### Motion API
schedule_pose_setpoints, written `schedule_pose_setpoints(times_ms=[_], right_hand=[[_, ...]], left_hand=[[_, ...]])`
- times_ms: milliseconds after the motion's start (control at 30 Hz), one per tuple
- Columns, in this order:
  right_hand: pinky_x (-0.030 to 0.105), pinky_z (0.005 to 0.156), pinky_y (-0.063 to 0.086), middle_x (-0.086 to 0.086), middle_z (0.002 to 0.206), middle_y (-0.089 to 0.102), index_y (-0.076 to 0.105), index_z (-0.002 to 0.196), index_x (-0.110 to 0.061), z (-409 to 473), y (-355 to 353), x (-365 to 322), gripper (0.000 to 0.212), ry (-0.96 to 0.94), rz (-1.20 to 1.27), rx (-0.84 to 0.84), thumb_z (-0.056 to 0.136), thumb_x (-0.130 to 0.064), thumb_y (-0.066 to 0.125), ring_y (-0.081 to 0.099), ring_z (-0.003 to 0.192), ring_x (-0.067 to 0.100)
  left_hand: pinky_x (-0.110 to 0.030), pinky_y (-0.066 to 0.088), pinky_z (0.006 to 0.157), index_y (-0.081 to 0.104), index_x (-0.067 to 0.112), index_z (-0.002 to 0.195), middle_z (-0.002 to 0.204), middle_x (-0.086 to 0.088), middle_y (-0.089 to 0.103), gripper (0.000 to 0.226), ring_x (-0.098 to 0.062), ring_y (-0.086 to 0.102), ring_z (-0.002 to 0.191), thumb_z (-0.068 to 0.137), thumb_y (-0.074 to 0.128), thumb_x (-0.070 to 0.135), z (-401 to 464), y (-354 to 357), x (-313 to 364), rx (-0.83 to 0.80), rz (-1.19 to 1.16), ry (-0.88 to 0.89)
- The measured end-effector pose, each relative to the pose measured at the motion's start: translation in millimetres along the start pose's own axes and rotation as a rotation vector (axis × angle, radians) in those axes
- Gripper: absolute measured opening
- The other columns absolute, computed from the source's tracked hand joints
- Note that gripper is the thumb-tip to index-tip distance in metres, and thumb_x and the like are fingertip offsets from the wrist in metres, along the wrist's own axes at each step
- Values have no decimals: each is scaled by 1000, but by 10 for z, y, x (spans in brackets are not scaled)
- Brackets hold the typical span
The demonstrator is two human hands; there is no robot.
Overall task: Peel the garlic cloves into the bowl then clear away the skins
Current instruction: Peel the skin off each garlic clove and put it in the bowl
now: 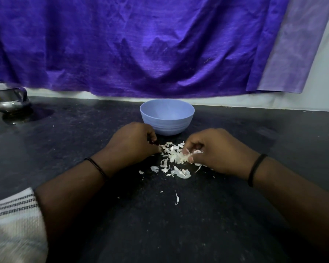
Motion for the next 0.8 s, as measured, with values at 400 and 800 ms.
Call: schedule_pose_setpoints(times_ms=[400,800], right_hand=[[21,71,55,-12,78,76,77,85,-24,-40,-134,-47,17,44,370,78,79,-10,82,71,74,3],[42,74,63,-2,68,73,71,79,-18,-116,-46,-62,11,301,162,-153,80,-11,80,71,57,12]], left_hand=[[-26,48,48,76,12,78,66,-4,72,4,-14,58,56,81,79,11,-45,39,85,-43,-745,-3],[-22,46,60,70,24,79,74,12,65,25,-2,61,72,78,77,48,-35,11,58,-103,-2,-1]])
Point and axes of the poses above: each hand's wrist, its own z-axis towards the middle knuckle, its own y-axis out of the palm, x = y × z, the point moved 4 cm from there along z, towards the middle knuckle
